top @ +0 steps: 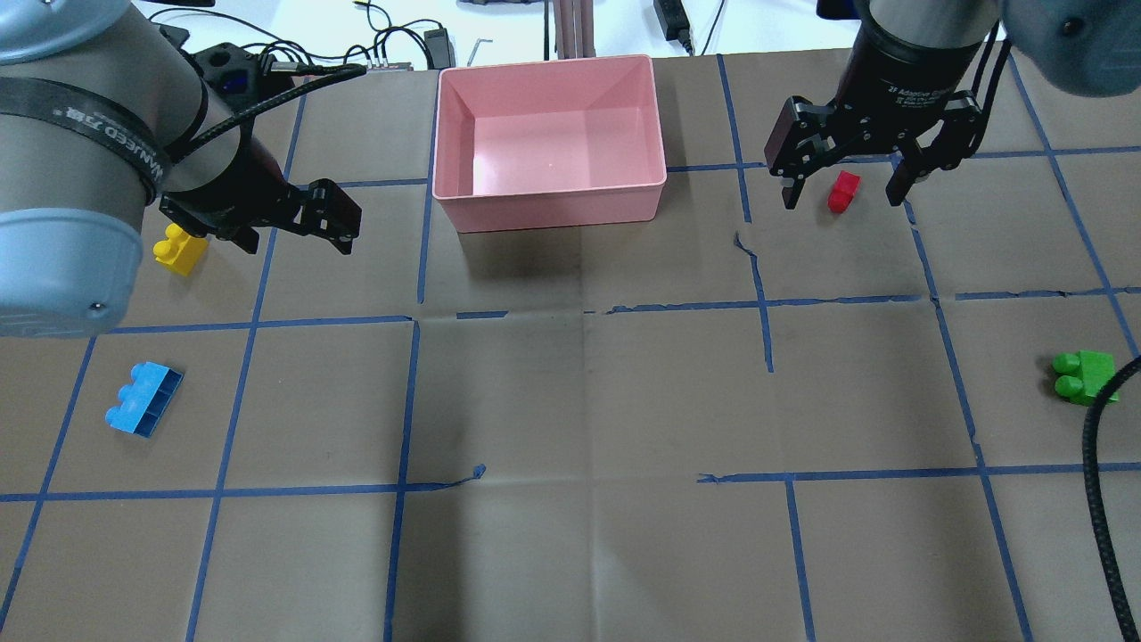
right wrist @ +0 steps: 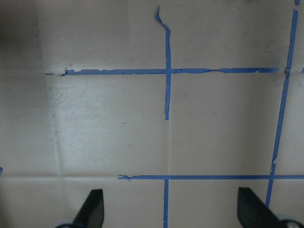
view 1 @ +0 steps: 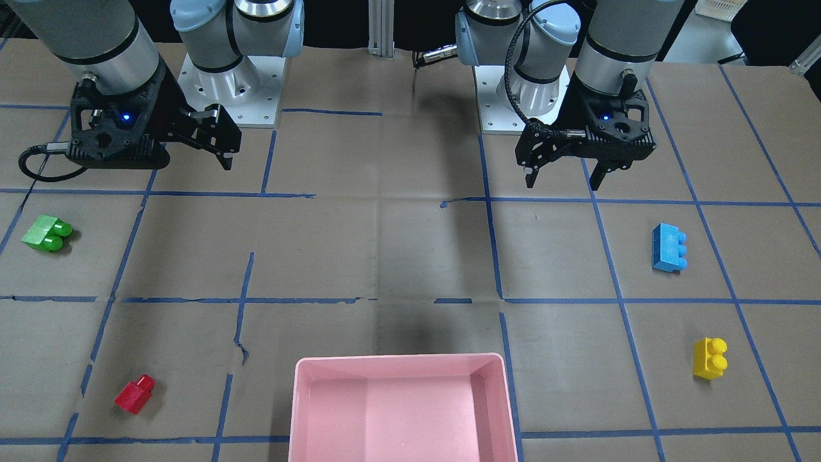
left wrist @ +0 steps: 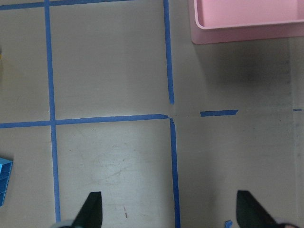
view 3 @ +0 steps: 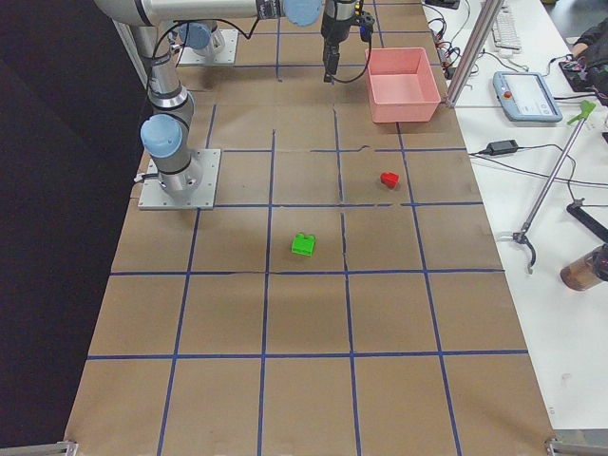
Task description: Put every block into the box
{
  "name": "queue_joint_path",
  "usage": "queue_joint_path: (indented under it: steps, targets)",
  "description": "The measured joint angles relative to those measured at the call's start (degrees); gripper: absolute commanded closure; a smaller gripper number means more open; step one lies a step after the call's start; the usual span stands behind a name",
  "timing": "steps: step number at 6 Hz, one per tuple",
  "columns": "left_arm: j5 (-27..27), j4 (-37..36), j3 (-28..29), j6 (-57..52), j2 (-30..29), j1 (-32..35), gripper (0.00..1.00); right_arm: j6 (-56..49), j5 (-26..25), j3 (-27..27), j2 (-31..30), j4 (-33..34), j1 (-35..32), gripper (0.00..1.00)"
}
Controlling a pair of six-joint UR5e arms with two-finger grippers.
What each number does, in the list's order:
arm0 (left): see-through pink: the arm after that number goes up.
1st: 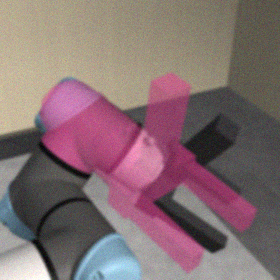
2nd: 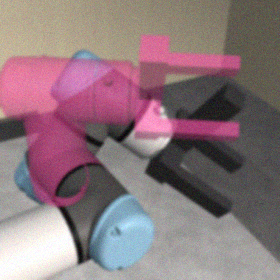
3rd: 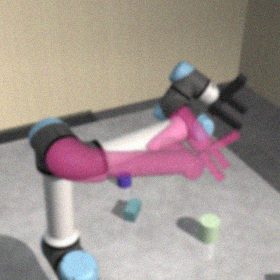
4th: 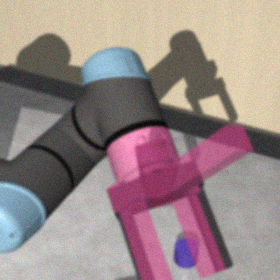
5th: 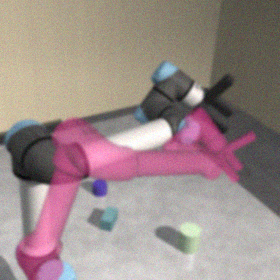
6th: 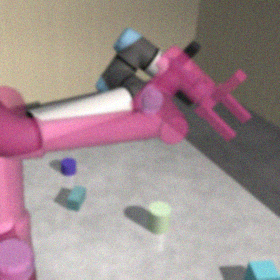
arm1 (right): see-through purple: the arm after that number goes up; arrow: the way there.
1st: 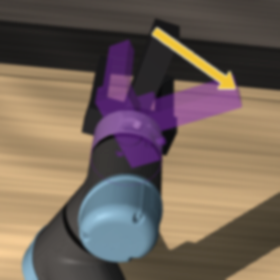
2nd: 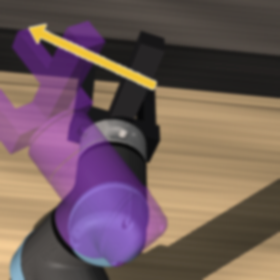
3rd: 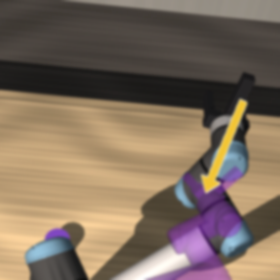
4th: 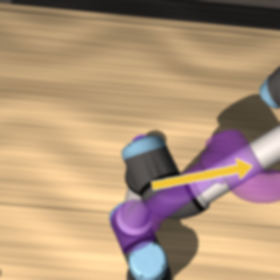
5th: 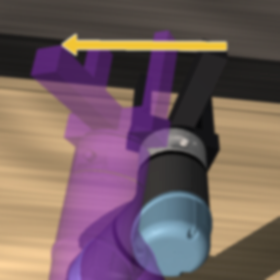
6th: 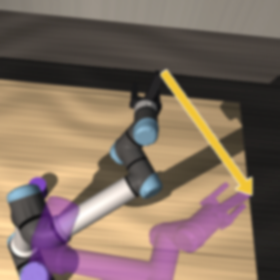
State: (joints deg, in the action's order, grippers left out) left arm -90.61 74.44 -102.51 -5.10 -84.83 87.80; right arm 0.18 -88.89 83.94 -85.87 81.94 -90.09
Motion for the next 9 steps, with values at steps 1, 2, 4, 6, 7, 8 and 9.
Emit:
queue_joint_path:
  steps: [1, 2, 4, 6, 7, 8, 9]
  targets:
    - [0.0, 0.06, -0.04, 0.0, -0.06, 0.0, 0.01, 0.0, -0.02, 0.03, 0.0, -0.02, 0.0, 0.0]
    - [0.03, 0.09, -0.06, 0.0, -0.26, 0.0, 0.01, 0.0, 0.04, 0.04, 0.0, -0.03, 0.0, 0.0]
    - [0.06, 0.12, -0.14, 0.0, -0.45, 0.0, 0.01, -0.32, -0.22, 0.06, 0.1, 0.4, 0.35, 0.0]
    - [-0.02, 0.29, -0.53, -1.47, -0.18, -0.19, 0.01, -1.0, -0.39, -0.01, 0.22, 1.0, 3.4, 0.0]
    - [-0.12, 0.8, -1.16, -6.13, 0.17, -1.2, 0.01, -2.78, -0.42, -0.01, 0.25, 1.08, 5.96, 0.0]
    - [-0.08, 1.38, -2.47, -13.18, 0.54, -4.67, 0.01, -6.45, -0.53, 0.02, 0.32, 1.5, 9.42, 0.0]
    - [0.23, 1.48, -4.48, -22.22, 0.87, -10.95, 0.01, -10.09, -0.67, 0.05, 0.75, 2.38, 14.22, 0.0]
